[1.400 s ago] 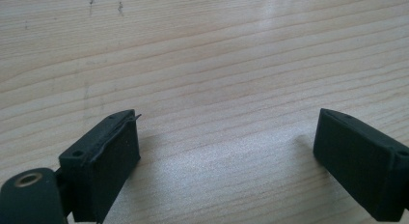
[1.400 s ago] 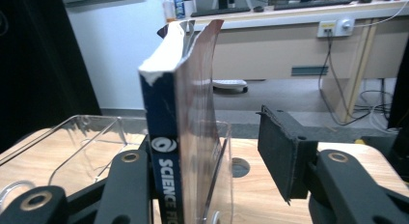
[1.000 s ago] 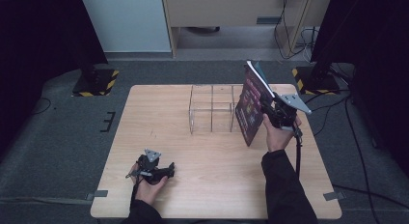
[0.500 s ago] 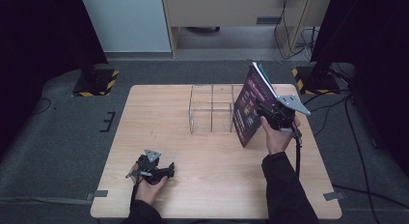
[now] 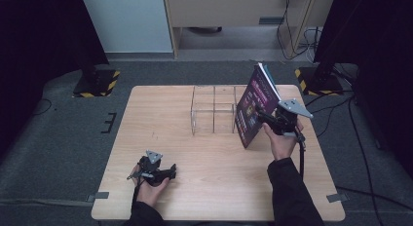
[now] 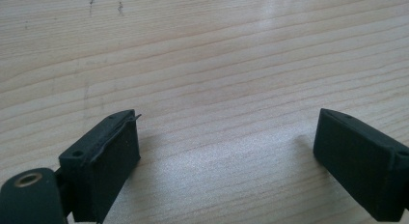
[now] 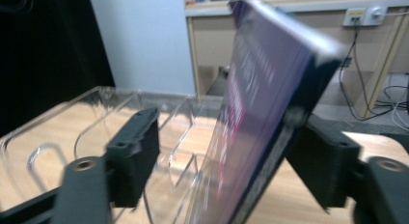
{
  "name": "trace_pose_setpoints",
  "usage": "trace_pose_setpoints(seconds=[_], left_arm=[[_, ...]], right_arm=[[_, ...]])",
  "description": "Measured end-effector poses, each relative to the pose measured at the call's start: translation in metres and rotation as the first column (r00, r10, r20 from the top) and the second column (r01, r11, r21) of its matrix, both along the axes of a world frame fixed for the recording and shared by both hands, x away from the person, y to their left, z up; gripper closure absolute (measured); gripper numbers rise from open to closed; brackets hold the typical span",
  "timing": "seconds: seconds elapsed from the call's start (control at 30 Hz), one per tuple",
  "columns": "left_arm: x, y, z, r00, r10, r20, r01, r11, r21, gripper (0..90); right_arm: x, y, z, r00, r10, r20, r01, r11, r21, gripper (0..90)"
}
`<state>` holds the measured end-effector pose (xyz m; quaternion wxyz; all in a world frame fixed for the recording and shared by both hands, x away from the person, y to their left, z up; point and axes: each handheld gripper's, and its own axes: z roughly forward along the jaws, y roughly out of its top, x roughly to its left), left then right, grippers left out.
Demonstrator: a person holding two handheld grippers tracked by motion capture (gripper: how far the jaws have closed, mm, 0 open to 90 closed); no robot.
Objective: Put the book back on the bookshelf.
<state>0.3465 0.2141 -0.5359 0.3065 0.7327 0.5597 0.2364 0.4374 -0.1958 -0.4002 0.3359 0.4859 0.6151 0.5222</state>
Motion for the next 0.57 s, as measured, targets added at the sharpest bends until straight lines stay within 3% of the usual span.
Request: trace_pose_setpoints(seconds=[0.17,0.3,0.37,0.47,0.53,0.57], left_arm=[[0.0,0.0,0.0,1.0,0.001,0.0,-0.001,1.0,0.0,8.1],[0.0,0.0,0.0,1.0,0.0,0.0,0.0,1.0,0.0,8.1],[0.0,0.0,0.0,1.0,0.0,0.0,0.0,1.0,0.0,8.1],[0.0,0.0,0.0,1.0,0.001,0.0,-0.001,1.0,0.0,8.1],[0.0,0.0,0.0,1.0,0.0,0.0,0.0,1.0,0.0,8.1],[0.0,0.0,0.0,1.0,0.001,0.0,-0.001,1.0,0.0,8.1]], right_arm=[[-0.011,-0.004,-0.014,0.9967,0.063,-0.052,-0.065,0.9969,-0.044,19.7],[-0.021,-0.009,-0.025,0.992,0.097,-0.081,-0.101,0.9935,-0.052,17.9],[-0.031,-0.016,-0.037,0.9832,0.135,-0.123,-0.141,0.989,-0.043,15.2],[-0.041,-0.023,-0.049,0.9765,0.149,-0.155,-0.157,0.987,-0.036,14.7],[-0.045,-0.026,-0.056,0.9727,0.156,-0.172,-0.165,0.9854,-0.041,14.1],[-0.05,-0.031,-0.065,0.9657,0.155,-0.208,-0.172,0.9828,-0.067,13.4]])
